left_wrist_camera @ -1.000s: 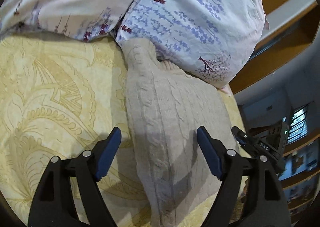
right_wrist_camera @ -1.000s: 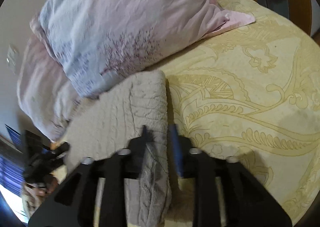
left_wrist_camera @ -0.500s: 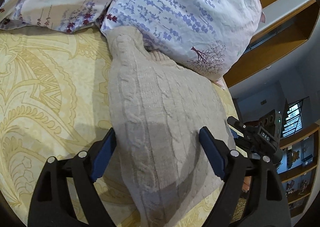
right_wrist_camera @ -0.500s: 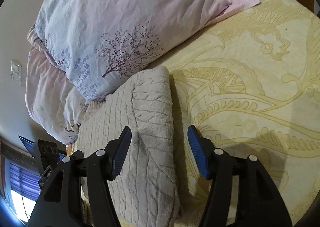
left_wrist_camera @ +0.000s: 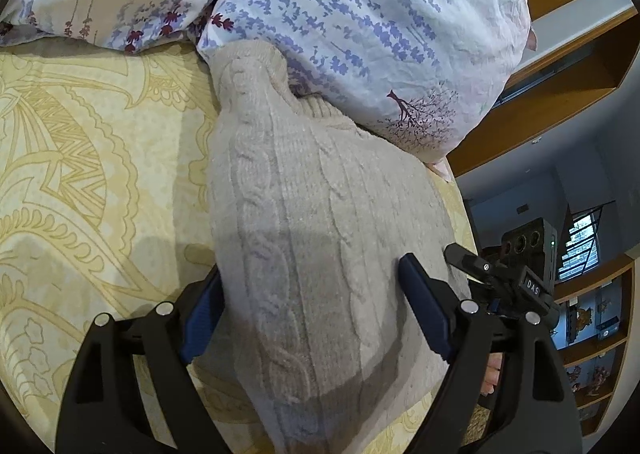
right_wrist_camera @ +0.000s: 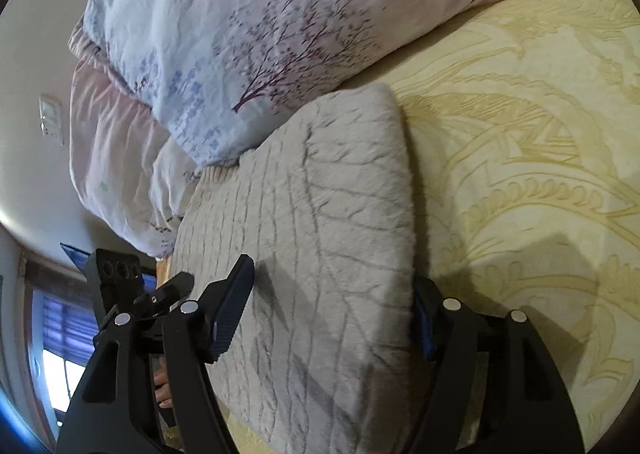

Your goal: Fold small clothes

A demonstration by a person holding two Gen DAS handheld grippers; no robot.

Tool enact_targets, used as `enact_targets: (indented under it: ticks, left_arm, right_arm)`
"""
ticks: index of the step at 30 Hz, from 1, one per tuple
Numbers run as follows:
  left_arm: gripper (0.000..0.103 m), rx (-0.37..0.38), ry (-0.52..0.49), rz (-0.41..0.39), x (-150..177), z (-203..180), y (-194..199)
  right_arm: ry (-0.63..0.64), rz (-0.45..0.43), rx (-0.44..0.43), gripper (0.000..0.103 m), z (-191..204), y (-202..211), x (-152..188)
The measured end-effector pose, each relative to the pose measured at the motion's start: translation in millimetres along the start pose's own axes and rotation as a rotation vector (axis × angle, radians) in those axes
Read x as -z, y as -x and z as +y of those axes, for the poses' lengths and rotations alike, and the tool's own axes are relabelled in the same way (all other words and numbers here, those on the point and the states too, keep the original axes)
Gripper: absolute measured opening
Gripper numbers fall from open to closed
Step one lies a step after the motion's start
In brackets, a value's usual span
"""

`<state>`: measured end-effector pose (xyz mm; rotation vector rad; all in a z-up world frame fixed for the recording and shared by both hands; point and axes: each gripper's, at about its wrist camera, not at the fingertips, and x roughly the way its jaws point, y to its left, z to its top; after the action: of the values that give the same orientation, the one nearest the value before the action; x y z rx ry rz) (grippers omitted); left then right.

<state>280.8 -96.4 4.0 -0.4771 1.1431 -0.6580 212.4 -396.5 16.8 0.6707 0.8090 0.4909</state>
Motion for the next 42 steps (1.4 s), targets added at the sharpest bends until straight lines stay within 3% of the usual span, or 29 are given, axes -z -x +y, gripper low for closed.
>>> enact_targets:
  ticks: [4,5,8,11,13,21,31,34,38,42]
  left_arm:
    - [0.079,0.011,0.009,0.001,-0.8,0.9,-2.3]
    - [0.075,0.013,0.012,0.002,-0.4,1.6,-2.6]
    - [0.057,0.032,0.016,-0.012,1.1,5.0,2.3]
    - [0.044,0.062,0.023,-0.021,2.2,8.1,11.0]
    - [0.042,0.075,0.013,-0.023,3.3,8.9,19.8]
    - [0.040,0.055,-0.031,-0.086,13.4,19.4,77.6]
    - [0.040,-0.024,-0.015,-0.191,20.5,72.3,165.4]
    - [0.040,-0.044,0.005,-0.203,21.1,90.6,174.5]
    - [0.042,-0.085,0.081,-0.163,22.4,122.6,160.9]
    - [0.047,-0.049,0.130,-0.164,27.0,139.6,157.0]
  right_arm:
    - [0.031,0.006,0.010,0.061,6.8,-4.4,3.1]
    - [0.032,0.008,0.009,0.051,7.1,-4.7,3.3]
    - [0.006,0.013,-0.053,0.037,3.6,-6.7,7.2]
    - [0.016,-0.015,-0.060,0.034,9.7,-2.7,12.2]
    - [0.026,-0.028,-0.062,0.033,16.7,-0.2,15.2]
    - [0.109,-0.044,-0.075,0.031,64.5,-16.8,36.6]
    - [0.244,-0.023,-0.142,0.030,136.1,-65.1,58.7]
    - [0.295,-0.016,-0.111,0.030,150.6,-81.9,67.8]
    - [0.292,0.033,-0.017,0.032,145.3,-109.8,75.0]
    - [0.226,0.058,-0.060,0.035,132.8,-107.0,69.5]
